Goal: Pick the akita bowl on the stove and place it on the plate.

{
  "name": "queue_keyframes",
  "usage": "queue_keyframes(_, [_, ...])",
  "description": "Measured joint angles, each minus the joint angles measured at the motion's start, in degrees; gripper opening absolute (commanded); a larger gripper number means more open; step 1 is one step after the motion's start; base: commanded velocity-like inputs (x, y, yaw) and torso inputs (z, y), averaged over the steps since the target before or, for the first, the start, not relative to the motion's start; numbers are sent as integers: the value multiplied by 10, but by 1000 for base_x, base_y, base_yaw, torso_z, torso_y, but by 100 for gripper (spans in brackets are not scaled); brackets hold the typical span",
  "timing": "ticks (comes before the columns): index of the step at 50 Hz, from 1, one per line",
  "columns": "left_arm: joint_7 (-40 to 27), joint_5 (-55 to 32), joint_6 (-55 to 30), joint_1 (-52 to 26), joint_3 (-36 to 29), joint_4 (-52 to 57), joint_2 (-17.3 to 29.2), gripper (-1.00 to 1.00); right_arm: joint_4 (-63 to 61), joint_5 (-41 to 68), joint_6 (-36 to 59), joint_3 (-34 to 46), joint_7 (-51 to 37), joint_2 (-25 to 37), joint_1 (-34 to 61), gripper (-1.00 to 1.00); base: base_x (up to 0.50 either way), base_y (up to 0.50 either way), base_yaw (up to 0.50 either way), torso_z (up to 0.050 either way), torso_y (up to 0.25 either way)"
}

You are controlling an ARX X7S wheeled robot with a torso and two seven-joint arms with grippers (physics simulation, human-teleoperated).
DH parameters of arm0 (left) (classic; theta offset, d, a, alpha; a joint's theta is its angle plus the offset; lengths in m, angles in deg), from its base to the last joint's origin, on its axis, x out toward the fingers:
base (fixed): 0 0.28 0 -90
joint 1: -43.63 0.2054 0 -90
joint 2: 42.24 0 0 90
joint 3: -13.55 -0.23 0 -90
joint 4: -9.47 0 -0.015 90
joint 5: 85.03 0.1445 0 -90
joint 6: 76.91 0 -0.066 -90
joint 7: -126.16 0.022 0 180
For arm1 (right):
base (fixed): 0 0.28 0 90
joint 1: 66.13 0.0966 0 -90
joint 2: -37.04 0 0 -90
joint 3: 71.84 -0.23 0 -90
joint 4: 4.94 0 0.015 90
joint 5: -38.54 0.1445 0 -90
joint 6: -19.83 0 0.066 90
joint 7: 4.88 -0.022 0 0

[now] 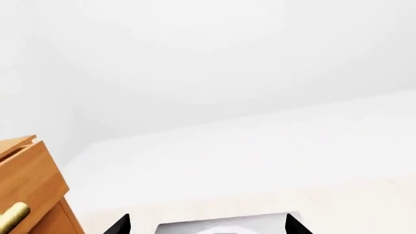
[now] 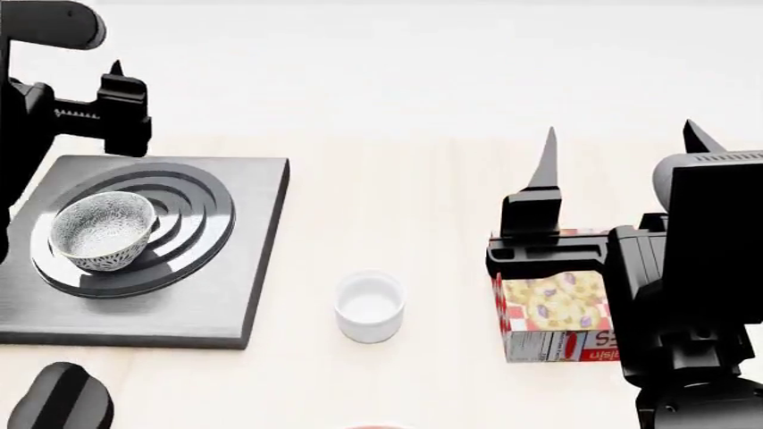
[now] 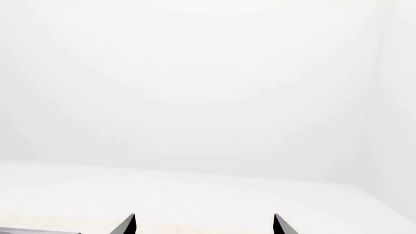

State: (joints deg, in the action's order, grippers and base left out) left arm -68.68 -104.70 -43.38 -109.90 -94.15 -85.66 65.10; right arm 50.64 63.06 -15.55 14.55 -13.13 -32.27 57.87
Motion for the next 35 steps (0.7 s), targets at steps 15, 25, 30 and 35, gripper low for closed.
queue_keyframes(15, [-1,17,3,-89,-13,-109,-28,100,0,4,0,-1,-2,0,1,100,0,0,0,0,0])
queue_keyframes(25, [-6,19,-2,-117,-19,-156,-53,100,0,7,-1,-1,-4,1,1,100,0,0,0,0,0])
queue_keyframes(30, [-10,14,-5,-126,-13,-175,-65,100,0,9,-2,-1,-4,2,1,100,0,0,0,0,0])
queue_keyframes(35, [-16,6,-6,-132,1,-192,-75,100,-1,10,-2,-2,-5,2,0,100,0,0,0,0,0])
